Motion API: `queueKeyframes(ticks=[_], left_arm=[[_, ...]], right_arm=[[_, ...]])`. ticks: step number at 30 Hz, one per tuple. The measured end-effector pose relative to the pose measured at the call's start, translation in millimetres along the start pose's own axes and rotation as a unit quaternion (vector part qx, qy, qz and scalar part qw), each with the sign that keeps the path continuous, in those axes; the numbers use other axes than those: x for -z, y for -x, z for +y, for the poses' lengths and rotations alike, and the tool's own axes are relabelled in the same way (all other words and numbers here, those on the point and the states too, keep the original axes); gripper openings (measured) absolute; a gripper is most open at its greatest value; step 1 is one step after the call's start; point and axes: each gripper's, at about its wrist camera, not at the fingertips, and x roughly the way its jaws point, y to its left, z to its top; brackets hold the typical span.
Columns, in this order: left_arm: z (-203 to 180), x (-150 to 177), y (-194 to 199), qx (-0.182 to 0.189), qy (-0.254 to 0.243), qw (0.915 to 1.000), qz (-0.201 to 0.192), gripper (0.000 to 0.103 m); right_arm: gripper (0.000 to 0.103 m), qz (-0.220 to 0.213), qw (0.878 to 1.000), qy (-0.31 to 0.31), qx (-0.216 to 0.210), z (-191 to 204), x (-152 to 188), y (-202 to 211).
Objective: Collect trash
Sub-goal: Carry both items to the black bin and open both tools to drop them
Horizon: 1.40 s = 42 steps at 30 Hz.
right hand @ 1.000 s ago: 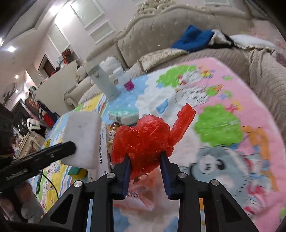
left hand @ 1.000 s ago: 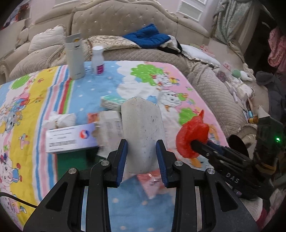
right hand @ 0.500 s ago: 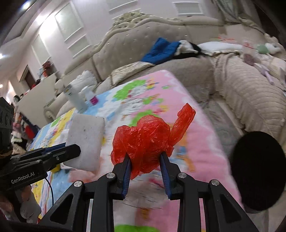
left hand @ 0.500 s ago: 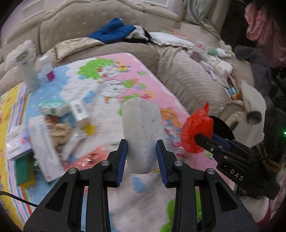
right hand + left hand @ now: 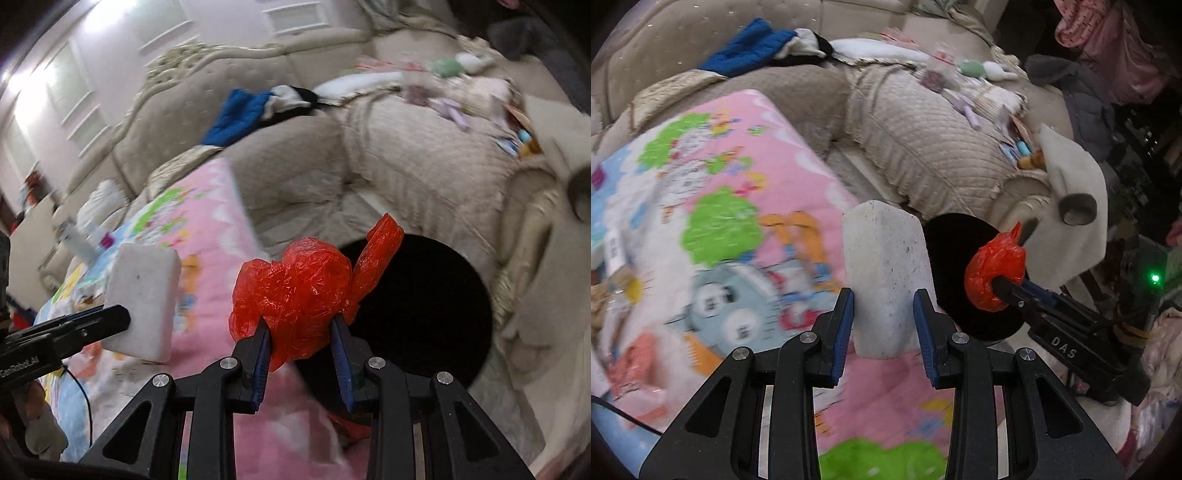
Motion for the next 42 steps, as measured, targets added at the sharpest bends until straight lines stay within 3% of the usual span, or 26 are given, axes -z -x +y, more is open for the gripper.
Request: queueKeyframes(ticks=[8,9,11,17,27,30,38,42], left_arm=[[-27.1,-14.0,-36.2,0.040,0.003,0.9992,0.006,0.032],[-28.2,-14.3,-38.8,0.047,0.004,0.9989,0.007,0.033],[-28.5,-15.2,-45.9,0.069,0.011,0.9973,0.021,0.033],[-28.7,-10.7,-47.5,0.065,0.009,0.9973,0.031,0.033],[-16.3,-9.3,-31.0,0.084,0.028,0.9959,0.021,0.034],[-10.9,-8.9,-23.7,0.090,0.038,0.9951,0.018,0.034],[9.1,-3.5,-1.6,0.059,0.050,0.9970,-0.005,0.034],[20.9,0.0,4.4,0.046,0.065,0.9968,-0.012,0.034]], right_arm=[[0.030,0.013,0.999,-0.030,0.035,-37.3,2.2,-13.7],[0.032,0.014,0.999,-0.034,0.040,-40.4,2.7,-14.1],[0.051,0.009,0.998,-0.040,0.049,-44.1,3.7,-13.0],[0.055,0.012,0.997,-0.054,0.049,-50.8,9.2,-8.6],[0.057,0.008,0.998,-0.057,0.032,-39.2,11.7,2.6],[0.062,0.000,0.998,-0.058,0.025,-35.2,12.1,10.8],[0.063,-0.010,0.999,-0.030,-0.009,-9.6,11.9,25.5],[0.070,-0.012,0.998,0.001,-0.065,15.2,11.4,29.2]])
